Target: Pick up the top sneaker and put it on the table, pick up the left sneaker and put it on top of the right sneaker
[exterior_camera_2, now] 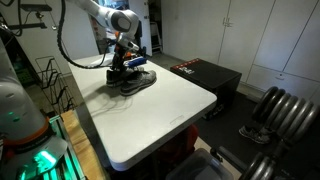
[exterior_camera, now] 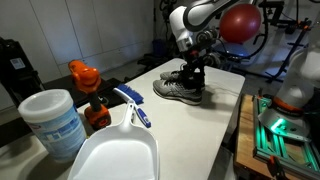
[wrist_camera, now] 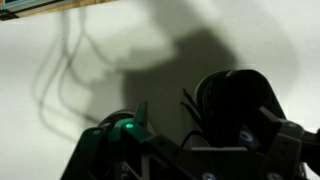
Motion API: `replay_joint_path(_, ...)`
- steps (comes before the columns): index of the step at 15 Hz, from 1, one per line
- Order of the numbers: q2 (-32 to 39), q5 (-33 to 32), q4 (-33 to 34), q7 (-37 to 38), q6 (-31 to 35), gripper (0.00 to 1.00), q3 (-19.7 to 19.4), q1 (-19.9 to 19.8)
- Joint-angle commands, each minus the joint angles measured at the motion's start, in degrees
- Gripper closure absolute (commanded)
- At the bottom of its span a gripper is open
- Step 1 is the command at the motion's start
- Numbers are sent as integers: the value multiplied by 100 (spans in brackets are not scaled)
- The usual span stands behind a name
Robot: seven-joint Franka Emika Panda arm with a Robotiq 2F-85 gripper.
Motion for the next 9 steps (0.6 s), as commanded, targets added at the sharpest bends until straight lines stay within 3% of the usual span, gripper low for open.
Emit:
replay_joint_path(1, -44, 133, -213, 304, 185, 0, -9, 44)
replay_joint_path(7, -27, 34, -292, 515, 519, 0, 9, 73)
replay_joint_path(9, -2, 75, -279, 429, 512, 25, 17, 74)
